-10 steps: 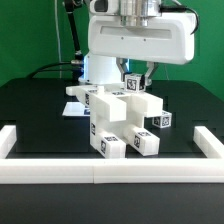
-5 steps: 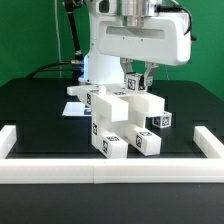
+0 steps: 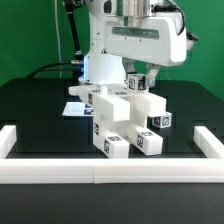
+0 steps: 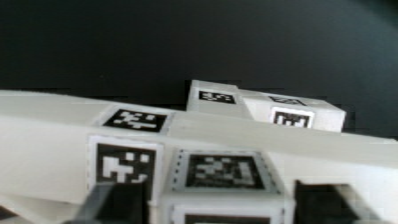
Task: Assemble chair
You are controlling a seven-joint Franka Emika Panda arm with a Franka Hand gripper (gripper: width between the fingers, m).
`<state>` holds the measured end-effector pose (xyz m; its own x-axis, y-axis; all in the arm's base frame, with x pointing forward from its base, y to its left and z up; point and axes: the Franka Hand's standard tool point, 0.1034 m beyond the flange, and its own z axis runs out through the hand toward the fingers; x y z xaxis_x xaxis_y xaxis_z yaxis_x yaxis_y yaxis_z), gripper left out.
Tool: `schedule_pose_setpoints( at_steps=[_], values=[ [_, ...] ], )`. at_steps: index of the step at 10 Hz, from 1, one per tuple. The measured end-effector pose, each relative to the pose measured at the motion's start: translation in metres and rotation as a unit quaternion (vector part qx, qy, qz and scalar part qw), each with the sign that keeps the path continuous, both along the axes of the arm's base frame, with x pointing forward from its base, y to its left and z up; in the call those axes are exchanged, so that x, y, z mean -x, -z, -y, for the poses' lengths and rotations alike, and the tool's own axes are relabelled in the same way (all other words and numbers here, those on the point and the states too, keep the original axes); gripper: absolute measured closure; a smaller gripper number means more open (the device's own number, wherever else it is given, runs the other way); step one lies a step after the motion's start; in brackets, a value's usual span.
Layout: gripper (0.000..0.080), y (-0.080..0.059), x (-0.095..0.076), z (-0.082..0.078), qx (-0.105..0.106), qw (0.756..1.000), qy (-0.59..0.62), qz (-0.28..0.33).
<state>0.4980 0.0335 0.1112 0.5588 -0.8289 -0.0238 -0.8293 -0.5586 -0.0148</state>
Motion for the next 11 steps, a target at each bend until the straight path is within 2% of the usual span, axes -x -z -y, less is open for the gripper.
schedule_pose_setpoints(
  at_steps=[1,5,7,11],
  values=[
    [0.0181,0.0001,0.0002,-0.0001,0.0,1.0,-0.009,0.0],
    [0.0151,-0.0006,-0.0002,-0.0015,0.0,0.979,-0.201,0.006],
    [0.015,-0.0016,-0.002,-0.0013,0.002,0.942,-0.336,0.013],
    [0.015,-0.0014,-0.0016,0.0,0.002,0.877,-0.481,0.016]
  ],
)
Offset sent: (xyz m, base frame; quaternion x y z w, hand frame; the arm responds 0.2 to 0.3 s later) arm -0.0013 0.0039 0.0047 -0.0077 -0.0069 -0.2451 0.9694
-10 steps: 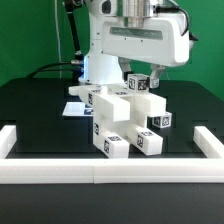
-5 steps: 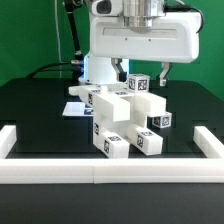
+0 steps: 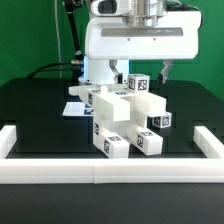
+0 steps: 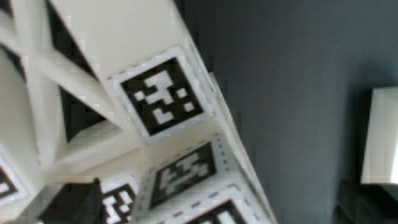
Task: Assemble chair
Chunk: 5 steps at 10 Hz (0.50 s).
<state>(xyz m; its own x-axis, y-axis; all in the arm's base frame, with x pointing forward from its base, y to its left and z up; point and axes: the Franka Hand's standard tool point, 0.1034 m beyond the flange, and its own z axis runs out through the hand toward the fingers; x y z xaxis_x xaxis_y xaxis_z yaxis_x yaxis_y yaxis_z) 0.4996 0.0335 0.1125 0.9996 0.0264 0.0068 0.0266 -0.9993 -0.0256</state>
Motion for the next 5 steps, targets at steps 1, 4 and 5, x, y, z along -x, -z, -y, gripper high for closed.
schedule_pose_setpoints(
  at_steps=[1,4,5],
  values=[
    [0.015,0.0,0.0,0.0,0.0,0.999,-0.032,0.001],
    [0.015,0.0001,0.0001,0.0012,0.004,0.991,-0.132,0.002],
    [0.015,0.0001,0.0001,0.0015,0.004,0.99,-0.144,0.003]
  ],
)
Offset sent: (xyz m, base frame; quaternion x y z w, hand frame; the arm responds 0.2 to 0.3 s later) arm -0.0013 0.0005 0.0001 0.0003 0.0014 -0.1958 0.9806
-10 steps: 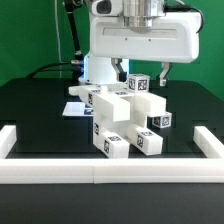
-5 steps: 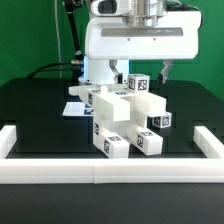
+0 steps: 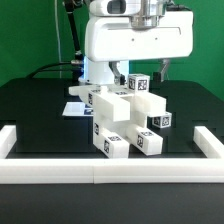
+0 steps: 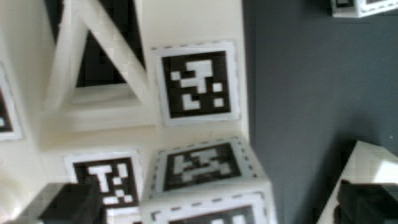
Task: Assemble chair
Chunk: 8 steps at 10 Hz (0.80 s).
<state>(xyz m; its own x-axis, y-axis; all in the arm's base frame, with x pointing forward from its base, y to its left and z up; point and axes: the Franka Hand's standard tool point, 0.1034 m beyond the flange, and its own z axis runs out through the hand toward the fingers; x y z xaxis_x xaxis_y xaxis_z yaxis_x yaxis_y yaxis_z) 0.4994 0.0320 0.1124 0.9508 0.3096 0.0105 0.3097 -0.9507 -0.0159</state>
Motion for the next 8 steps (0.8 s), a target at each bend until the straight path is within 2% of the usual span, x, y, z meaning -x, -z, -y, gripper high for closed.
schedule_pose_setpoints(
  at_steps=[2,4,5,8],
  values=[
    [0.0176,0.0002,0.0001,0.0001,0.0,1.0,0.001,0.0],
    [0.0447,0.0003,0.0001,0.0001,0.0,1.0,0.017,-0.001],
    [0.0514,0.0003,0.0001,0.0002,0.0,1.0,0.024,-0.001],
    [0.0514,0.0002,0.0001,-0.0004,-0.002,0.992,0.123,-0.002]
  ],
)
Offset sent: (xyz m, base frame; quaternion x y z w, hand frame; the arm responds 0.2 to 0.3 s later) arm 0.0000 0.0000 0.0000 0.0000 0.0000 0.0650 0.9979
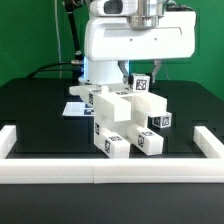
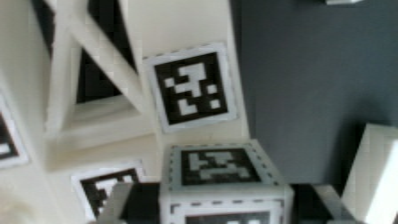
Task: Assemble chair
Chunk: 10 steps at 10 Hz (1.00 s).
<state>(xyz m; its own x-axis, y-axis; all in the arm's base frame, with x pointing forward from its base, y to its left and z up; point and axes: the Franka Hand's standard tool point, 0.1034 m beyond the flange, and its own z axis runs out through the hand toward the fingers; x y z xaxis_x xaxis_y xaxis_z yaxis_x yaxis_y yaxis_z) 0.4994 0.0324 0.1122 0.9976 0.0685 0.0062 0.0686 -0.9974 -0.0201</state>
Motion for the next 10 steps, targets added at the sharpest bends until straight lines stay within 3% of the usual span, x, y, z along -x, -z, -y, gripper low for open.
schedule_pose_setpoints(
  at_steps=[6,10],
  values=[
    [0.0512,-0.0002,-0.0003,-0.001,-0.001,0.982,0.189,-0.003],
    [0.0512,-0.0001,-0.0002,-0.0027,-0.006,0.944,0.329,-0.007]
  ],
)
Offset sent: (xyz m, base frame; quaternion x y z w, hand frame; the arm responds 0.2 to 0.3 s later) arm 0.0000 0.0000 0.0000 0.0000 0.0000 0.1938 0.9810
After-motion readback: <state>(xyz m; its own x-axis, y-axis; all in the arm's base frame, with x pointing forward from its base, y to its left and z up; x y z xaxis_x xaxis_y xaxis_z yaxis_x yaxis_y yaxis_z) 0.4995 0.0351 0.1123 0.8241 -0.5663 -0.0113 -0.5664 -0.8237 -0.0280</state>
